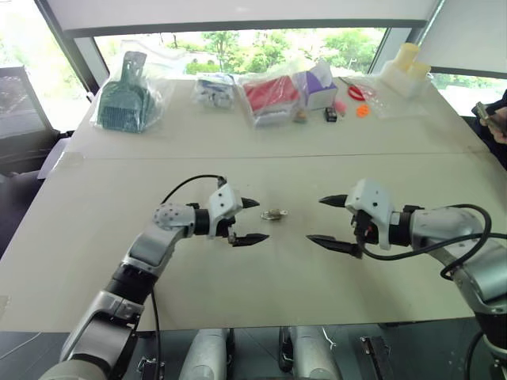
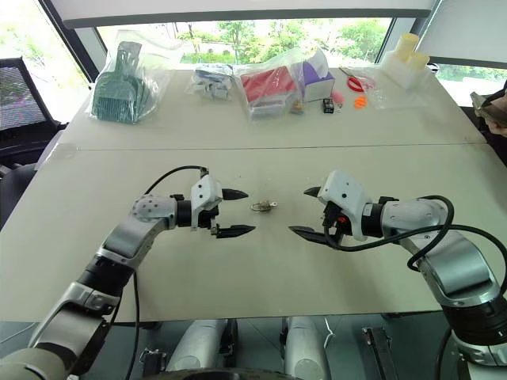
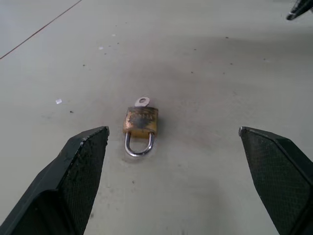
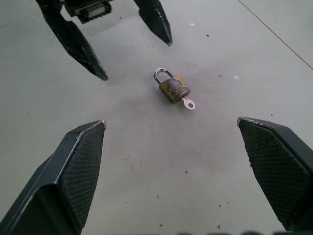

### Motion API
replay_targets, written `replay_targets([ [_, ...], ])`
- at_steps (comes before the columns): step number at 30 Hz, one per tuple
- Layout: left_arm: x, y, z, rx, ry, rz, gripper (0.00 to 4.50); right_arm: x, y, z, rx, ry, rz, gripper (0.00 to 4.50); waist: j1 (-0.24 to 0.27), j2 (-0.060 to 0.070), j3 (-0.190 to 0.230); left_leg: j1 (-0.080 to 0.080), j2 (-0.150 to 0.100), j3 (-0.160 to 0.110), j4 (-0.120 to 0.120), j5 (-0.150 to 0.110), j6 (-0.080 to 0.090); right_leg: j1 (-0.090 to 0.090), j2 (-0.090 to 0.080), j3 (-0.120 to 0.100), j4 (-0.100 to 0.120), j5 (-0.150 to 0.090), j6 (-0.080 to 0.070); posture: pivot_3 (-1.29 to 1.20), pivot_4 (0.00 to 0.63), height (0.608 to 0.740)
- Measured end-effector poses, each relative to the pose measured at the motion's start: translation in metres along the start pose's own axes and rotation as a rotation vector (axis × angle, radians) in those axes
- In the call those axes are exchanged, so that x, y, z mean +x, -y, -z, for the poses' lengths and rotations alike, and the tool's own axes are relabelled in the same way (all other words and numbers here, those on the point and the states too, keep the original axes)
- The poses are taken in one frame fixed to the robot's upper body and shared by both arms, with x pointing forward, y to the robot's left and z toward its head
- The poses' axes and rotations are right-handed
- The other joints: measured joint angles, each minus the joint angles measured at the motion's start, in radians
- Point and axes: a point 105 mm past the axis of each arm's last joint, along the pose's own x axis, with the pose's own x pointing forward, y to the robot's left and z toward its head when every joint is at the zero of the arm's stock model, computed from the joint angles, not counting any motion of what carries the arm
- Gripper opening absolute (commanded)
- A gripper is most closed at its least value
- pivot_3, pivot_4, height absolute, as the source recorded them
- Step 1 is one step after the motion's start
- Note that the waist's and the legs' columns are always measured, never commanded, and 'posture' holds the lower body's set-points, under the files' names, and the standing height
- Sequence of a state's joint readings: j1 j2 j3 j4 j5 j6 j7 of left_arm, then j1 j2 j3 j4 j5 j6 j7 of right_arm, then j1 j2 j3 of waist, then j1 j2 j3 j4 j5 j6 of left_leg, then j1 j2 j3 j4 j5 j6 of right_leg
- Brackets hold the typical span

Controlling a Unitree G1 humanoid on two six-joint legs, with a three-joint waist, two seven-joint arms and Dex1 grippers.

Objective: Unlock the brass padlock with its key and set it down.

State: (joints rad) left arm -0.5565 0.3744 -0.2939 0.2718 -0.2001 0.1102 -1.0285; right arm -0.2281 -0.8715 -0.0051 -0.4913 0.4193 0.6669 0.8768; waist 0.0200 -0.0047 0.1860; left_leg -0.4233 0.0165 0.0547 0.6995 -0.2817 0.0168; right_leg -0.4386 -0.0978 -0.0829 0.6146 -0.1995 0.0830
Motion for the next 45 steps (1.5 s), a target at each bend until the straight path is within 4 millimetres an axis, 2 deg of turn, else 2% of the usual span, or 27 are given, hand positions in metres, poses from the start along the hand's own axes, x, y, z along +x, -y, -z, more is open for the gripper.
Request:
replay_targets([
  [9,0.025,-0.014,0.016,0.011,-0.020,0.018,4.45,-0.001,-0.004,0.001,0.011,-0.006,0.024,4.50,-0.004,0.000,0.000,0.000,0.000,0.000,0.000,0.000,0.000,0.000,0.000,0.000,0.000,0.000,0.000,0.00,0.150,0.740],
  [18,0.037,-0.015,0.014,0.074,-0.017,0.064,4.45,-0.001,-0.006,0.000,0.011,0.000,0.033,4.50,0.013,0.000,0.000,0.000,0.000,0.000,0.000,0.000,0.000,0.000,0.000,0.000,0.000,0.000,0.000,0.00,0.150,0.740],
  [21,0.040,-0.014,0.013,0.089,-0.015,0.078,3.58,-0.001,-0.005,0.001,0.011,0.000,0.039,4.50,0.020,0.000,0.000,0.000,0.000,0.000,0.000,0.000,0.000,0.001,0.000,0.000,0.000,0.000,0.000,0.00,0.150,0.740],
  [23,0.041,-0.013,0.014,0.095,-0.017,0.083,2.76,-0.001,-0.005,0.001,0.011,0.000,0.040,4.50,0.020,0.000,0.000,0.001,0.000,0.000,0.001,0.000,0.000,0.001,0.000,0.000,0.000,0.000,0.000,0.00,0.150,0.740],
  [27,0.041,-0.014,0.015,0.100,-0.025,0.083,0.80,-0.001,-0.005,0.001,0.009,0.000,0.041,4.50,0.020,0.000,0.000,0.003,0.000,-0.001,0.001,0.000,0.000,0.003,0.000,0.000,0.000,0.000,-0.001,0.00,0.150,0.740],
  [31,0.039,-0.015,0.016,0.098,-0.036,0.082,0.73,-0.001,-0.004,-0.003,-0.004,0.007,0.043,4.50,0.019,0.000,0.000,0.004,0.000,-0.001,0.001,0.000,0.000,0.003,0.000,0.000,0.000,0.000,-0.001,0.00,0.150,0.740],
  [35,0.024,-0.020,0.015,0.094,-0.076,0.102,0.73,0.003,-0.002,-0.009,-0.045,0.033,0.059,4.50,0.008,-0.001,0.000,0.004,0.001,-0.001,0.000,0.000,0.000,0.003,0.001,-0.001,0.000,0.000,0.000,0.00,0.150,0.740],
  [39,-0.011,-0.030,0.012,0.076,-0.148,0.138,0.73,0.016,0.004,-0.014,-0.183,0.047,0.111,4.50,-0.008,-0.001,0.000,0.003,0.001,-0.001,-0.001,0.000,0.000,0.001,0.001,-0.001,0.002,0.000,0.000,0.00,0.150,0.740],
  [42,-0.033,-0.032,-0.002,0.088,-0.160,0.186,0.73,0.030,0.012,-0.017,-0.342,0.046,0.175,4.50,-0.008,0.000,0.000,0.000,0.001,0.000,-0.001,0.000,0.000,-0.002,0.001,-0.001,0.002,0.000,0.000,0.00,0.150,0.740],
  [45,-0.045,-0.038,-0.024,0.109,-0.133,0.202,0.73,0.043,0.013,-0.028,-0.479,0.088,0.212,4.50,-0.002,-0.001,0.000,-0.001,0.000,0.000,0.000,0.000,0.000,-0.002,0.001,-0.001,0.002,0.000,0.000,0.00,0.150,0.740],
])
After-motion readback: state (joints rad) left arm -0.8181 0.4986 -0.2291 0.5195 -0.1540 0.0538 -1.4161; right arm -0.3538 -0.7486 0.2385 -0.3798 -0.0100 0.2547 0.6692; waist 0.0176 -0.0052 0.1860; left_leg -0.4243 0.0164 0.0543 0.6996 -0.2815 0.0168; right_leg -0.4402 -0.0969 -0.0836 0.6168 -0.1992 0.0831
